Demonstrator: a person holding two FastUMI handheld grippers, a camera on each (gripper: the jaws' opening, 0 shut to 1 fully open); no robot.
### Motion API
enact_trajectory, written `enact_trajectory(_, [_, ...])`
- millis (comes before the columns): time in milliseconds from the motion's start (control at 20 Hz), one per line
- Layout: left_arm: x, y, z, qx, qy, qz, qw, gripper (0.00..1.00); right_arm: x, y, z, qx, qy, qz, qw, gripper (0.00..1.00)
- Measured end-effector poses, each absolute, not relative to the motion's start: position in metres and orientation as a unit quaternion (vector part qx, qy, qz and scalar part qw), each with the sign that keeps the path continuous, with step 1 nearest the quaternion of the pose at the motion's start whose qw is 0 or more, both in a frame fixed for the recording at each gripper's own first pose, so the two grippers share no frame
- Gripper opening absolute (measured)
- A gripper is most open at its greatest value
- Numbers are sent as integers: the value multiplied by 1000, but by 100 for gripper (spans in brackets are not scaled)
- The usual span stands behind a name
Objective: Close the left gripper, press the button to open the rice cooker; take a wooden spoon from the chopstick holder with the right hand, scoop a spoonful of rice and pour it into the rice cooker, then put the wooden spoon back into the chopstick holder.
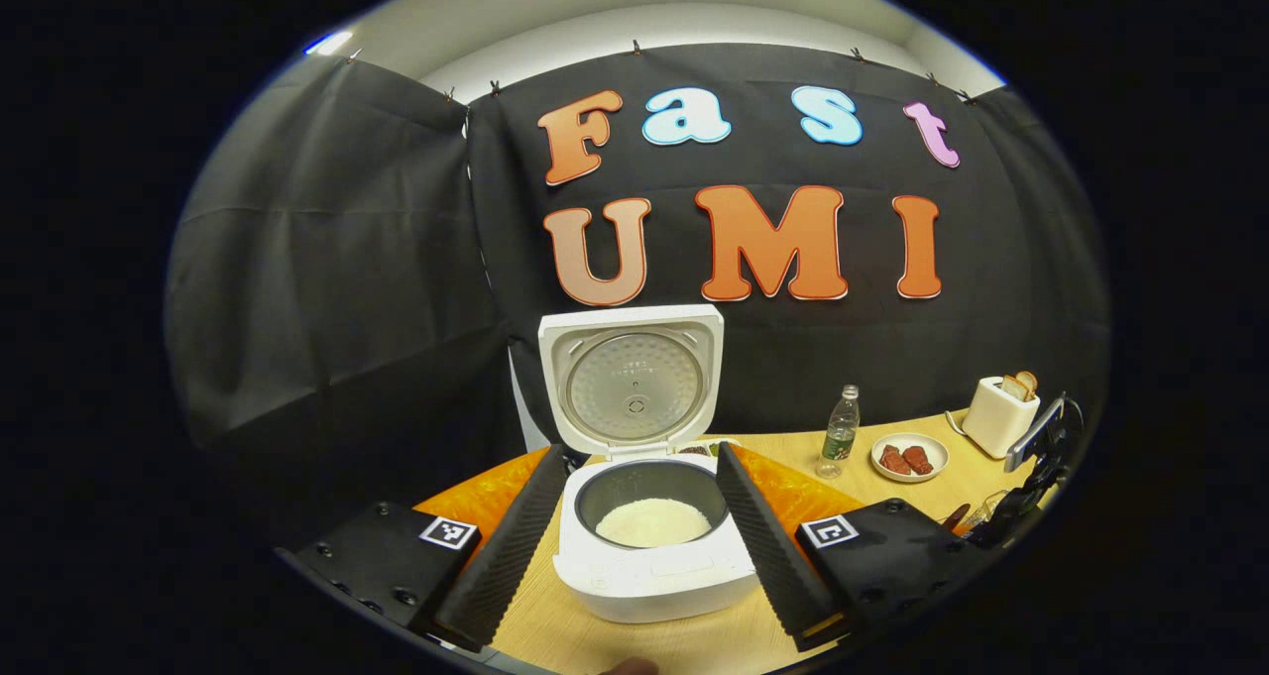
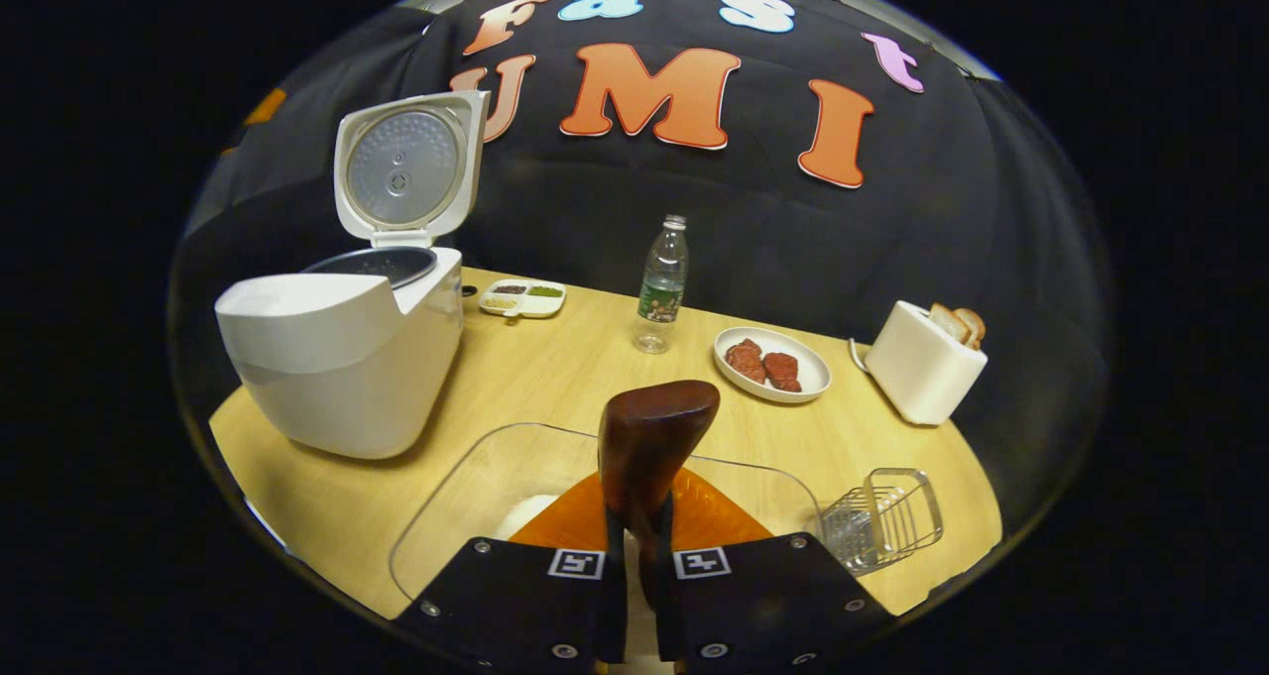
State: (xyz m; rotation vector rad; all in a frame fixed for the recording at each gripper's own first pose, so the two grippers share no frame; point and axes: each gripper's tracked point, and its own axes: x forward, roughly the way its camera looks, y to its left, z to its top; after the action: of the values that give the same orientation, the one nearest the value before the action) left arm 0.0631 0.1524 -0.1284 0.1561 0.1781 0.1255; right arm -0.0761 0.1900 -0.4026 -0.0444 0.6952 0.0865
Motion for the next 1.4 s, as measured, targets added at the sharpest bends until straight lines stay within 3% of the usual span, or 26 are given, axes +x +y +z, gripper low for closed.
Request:
enact_trajectory(250, [62,161,-136,71,97,68,990,100,-80,217,-410,113,405,61,905,11])
enact_trajectory(600, [58,175,-142,72,107,75,989,100,-80,202,-430,308,469,19,827,11])
enact_trajectory(1400, [60,170,-140,78,112,69,988,100,-79,169,-415,491,449,4,746,11])
